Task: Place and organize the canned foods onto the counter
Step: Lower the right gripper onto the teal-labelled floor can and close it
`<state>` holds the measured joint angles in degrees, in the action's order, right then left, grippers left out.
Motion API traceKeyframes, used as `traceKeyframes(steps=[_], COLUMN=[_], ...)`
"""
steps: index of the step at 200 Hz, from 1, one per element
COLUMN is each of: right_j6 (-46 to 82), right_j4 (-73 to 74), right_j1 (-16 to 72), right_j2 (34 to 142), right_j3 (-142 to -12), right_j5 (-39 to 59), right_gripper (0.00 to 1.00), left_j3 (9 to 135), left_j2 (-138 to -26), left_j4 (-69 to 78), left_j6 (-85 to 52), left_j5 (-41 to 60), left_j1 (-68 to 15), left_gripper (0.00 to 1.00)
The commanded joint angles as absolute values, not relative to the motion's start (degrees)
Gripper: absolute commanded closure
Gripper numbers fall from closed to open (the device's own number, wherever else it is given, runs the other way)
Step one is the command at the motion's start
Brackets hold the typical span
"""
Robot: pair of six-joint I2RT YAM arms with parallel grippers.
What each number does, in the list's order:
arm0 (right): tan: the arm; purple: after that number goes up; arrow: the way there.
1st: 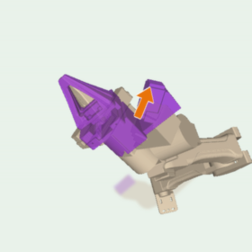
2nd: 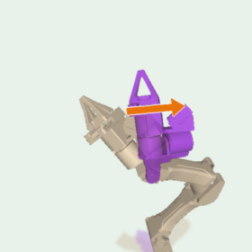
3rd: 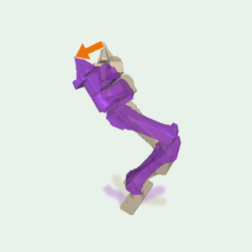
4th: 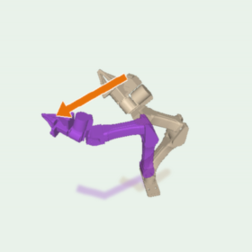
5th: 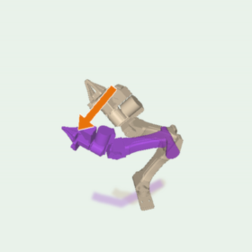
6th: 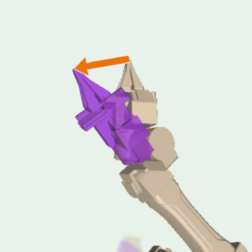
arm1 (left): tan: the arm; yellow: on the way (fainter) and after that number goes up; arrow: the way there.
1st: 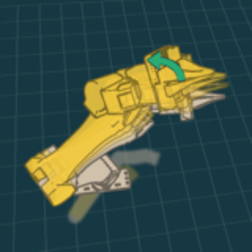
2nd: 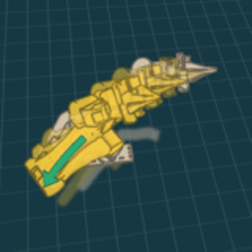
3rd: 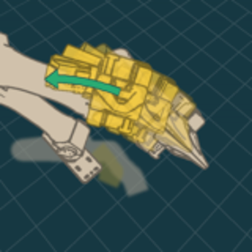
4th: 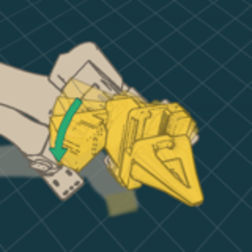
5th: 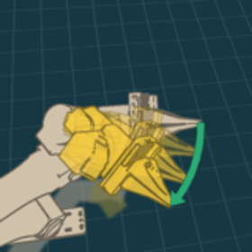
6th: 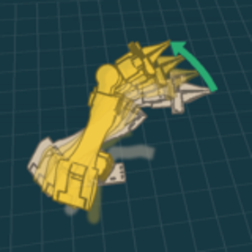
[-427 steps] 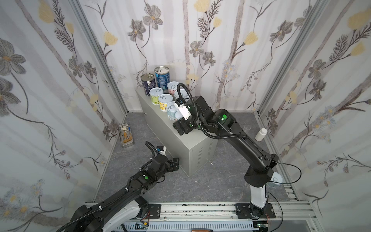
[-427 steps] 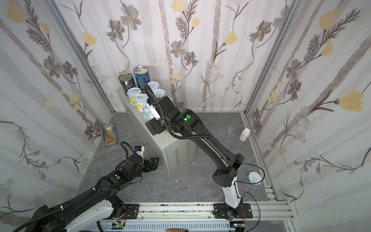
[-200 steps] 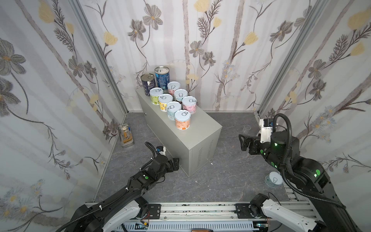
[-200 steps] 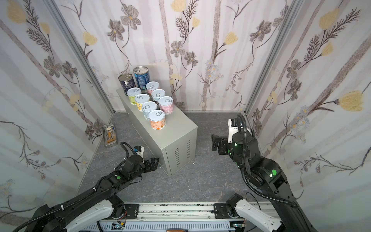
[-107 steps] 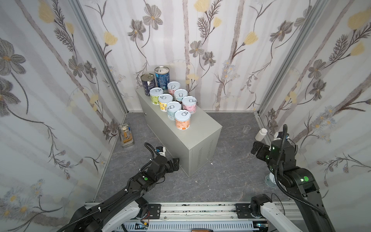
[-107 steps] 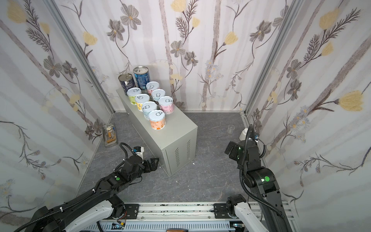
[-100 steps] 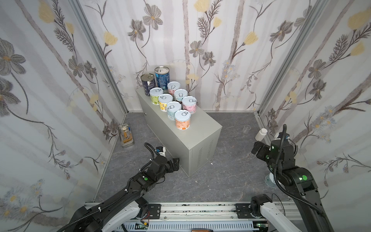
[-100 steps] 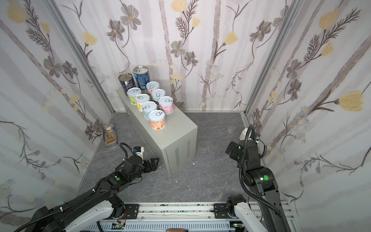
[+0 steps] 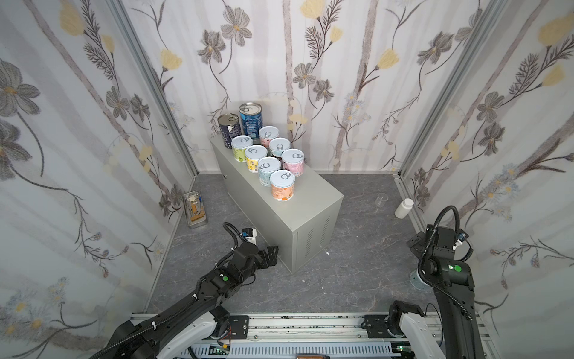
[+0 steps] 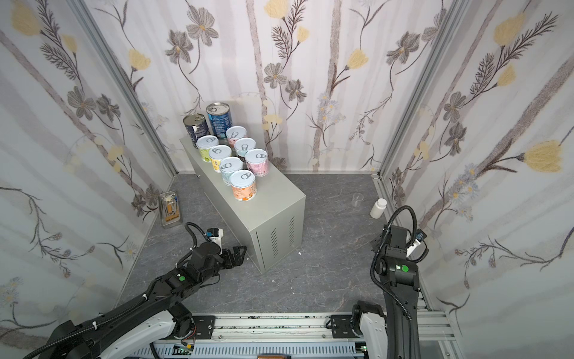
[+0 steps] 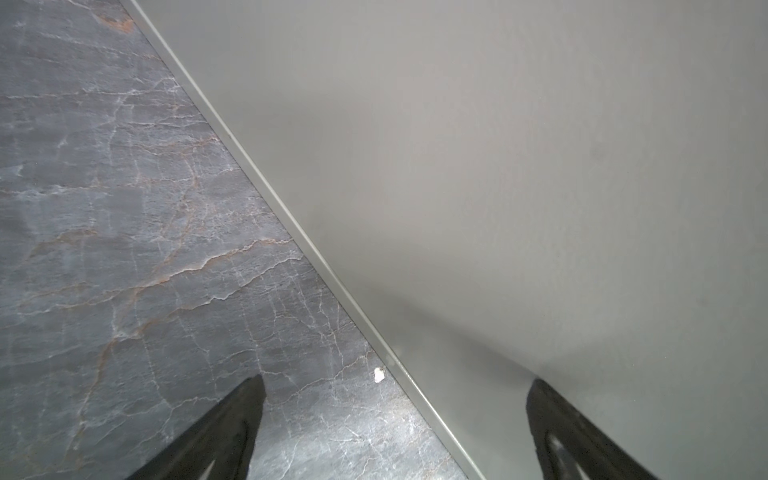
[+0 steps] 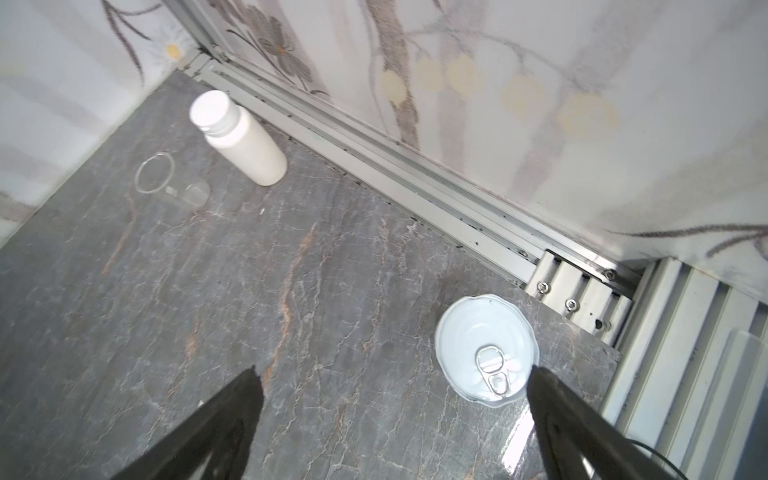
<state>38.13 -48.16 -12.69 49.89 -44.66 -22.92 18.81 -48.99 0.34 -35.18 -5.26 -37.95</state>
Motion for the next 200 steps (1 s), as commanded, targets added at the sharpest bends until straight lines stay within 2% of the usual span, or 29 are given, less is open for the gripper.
traceKeyframes(steps=[1, 100, 152, 200], right_j6=[41.4, 46.6, 48.1, 50.4], right_j4=[-44.5, -39.5, -36.0, -35.2], right_j1=[-14.6, -23.8, -26.0, -26.4], right_j2=[50.0, 52.2, 55.8, 59.5], right_j3=[-43.6, -34.7, -32.4, -31.6], right_j5=[-22.0, -17.7, -15.9, -18.7], right_gripper=[0.0, 0.0, 0.0, 0.0], left_j3=[18.8, 19.1, 19.3, 19.9], left_j2=[-49.4, -51.0, -52.4, -54.1], left_j4=[2.3, 2.3, 2.5, 2.5], left_j6=[-35.9, -35.9, -36.2, -36.0], left_j5=[-4.9, -4.4, -4.7, -5.2], left_j1=[-38.0, -38.0, -38.1, -38.5], left_gripper=[0.0, 0.0, 0.0, 0.0])
